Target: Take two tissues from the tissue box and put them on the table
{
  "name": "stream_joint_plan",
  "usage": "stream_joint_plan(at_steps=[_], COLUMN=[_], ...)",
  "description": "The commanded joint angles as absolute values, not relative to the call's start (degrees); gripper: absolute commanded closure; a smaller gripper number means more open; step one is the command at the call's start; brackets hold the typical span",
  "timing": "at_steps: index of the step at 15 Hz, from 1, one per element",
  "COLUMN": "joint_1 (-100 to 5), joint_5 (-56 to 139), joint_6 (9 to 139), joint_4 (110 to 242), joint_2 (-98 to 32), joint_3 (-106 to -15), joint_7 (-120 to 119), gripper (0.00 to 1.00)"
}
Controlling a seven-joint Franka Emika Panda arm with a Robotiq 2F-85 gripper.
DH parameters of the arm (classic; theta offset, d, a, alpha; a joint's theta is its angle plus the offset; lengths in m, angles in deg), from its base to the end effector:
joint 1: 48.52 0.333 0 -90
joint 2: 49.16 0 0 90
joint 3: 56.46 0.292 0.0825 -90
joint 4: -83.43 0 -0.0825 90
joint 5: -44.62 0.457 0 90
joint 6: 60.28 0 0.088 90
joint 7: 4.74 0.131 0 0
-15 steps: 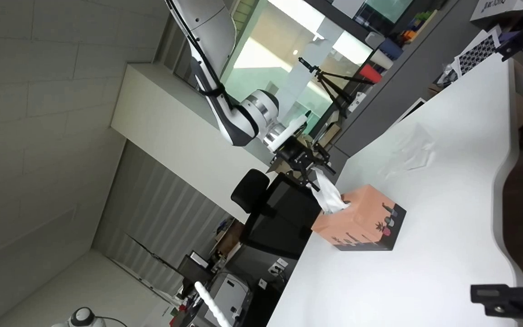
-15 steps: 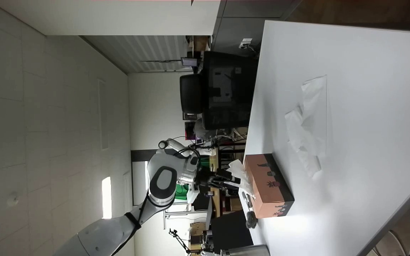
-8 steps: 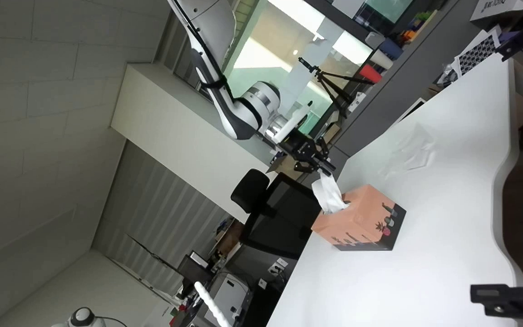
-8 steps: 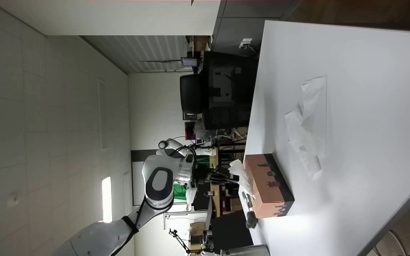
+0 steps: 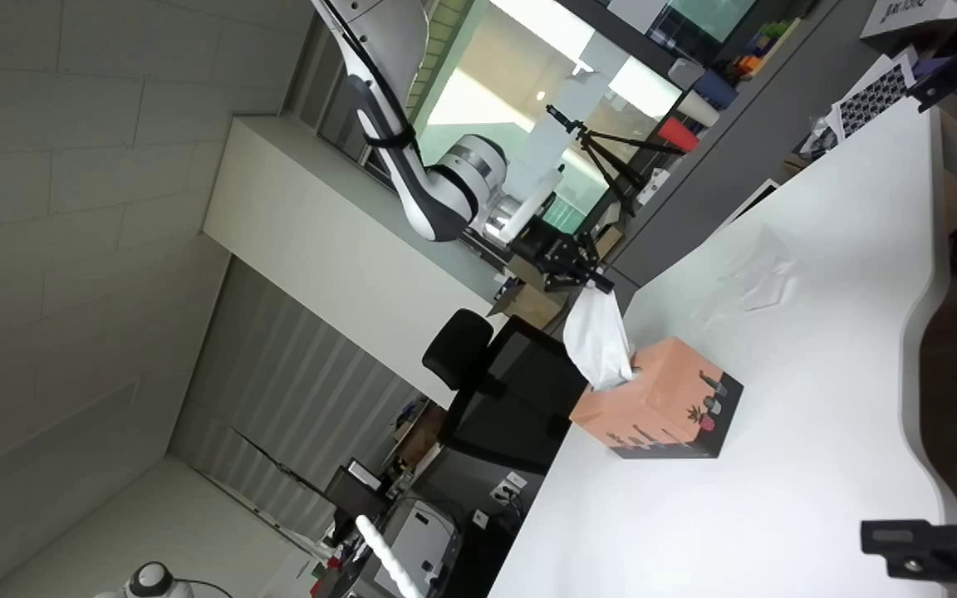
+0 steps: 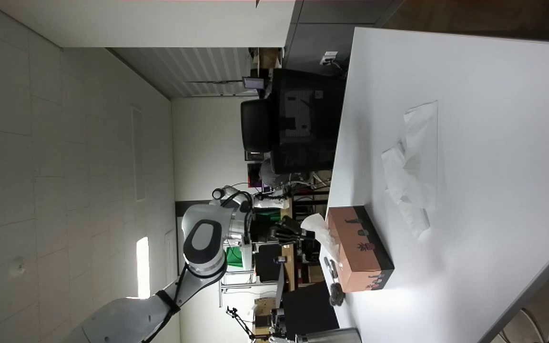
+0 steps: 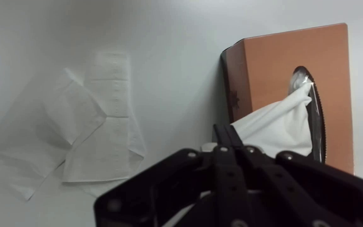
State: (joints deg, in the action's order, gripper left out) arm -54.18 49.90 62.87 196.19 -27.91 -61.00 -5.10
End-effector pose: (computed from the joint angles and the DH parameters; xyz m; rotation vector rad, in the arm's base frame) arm 0.6216 -0.1073 0.1726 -3.0490 0.3472 0.2814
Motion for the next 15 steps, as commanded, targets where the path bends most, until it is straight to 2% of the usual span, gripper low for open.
stream_joint_plan(at_steps=[1, 8, 15], joint_1=[-54.2, -54.9, -58.0], joint_5=[44.8, 33.5, 25.7], joint_6=[53.8, 44.6, 43.0], joint_4=[190.5, 182.2, 180.5], joint_2=[-31.8, -34.1, -25.2], joint_3=[-63.0, -67.0, -71.6], joint_7=[-3.4, 4.0, 13.8], gripper=[1.00, 1.00, 1.00])
